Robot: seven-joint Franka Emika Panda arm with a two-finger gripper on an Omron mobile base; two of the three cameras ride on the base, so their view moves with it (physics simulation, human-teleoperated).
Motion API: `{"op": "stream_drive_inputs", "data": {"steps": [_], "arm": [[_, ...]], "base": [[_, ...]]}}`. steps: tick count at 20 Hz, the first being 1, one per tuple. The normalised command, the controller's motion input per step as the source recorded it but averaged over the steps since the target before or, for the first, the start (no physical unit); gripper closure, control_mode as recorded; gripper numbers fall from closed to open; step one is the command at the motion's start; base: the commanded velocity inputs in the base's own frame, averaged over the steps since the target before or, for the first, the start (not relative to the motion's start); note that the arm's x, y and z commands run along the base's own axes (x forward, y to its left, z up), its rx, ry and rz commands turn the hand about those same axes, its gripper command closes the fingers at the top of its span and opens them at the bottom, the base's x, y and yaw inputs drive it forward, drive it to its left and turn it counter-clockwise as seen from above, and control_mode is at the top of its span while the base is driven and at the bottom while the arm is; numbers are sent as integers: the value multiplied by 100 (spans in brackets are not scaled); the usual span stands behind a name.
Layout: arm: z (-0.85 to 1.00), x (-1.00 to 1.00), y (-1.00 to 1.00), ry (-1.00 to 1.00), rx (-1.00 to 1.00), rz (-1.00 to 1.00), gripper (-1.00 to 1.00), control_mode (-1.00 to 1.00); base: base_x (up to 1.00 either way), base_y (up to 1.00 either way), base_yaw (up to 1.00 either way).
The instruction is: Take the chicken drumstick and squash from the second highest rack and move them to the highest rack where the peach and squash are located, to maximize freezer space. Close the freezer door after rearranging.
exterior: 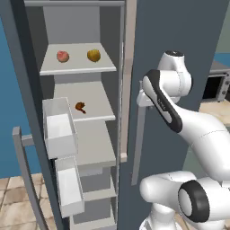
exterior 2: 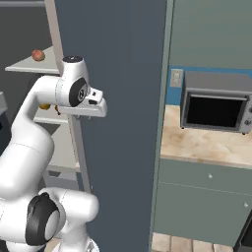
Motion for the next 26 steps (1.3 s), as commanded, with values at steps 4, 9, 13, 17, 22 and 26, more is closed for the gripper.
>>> {"op": "stream_drive_inputs", "data": {"steps": [4,9,13,17,22,26], "arm": [[0,-1,0,0,0,0,-100,100],[0,0,0,0,0,0,-100,100],[0,0,0,0,0,0,-100,100],[0,0,0,0,0,0,-100,100],[0,0,0,0,0,0,-100,100],[0,0,0,0,0,0,-100,100]], "base": [[-21,0,0],[-24,0,0],[-45,0,5],[-41,13,42],[-25,16,63],[11,4,56]]}}
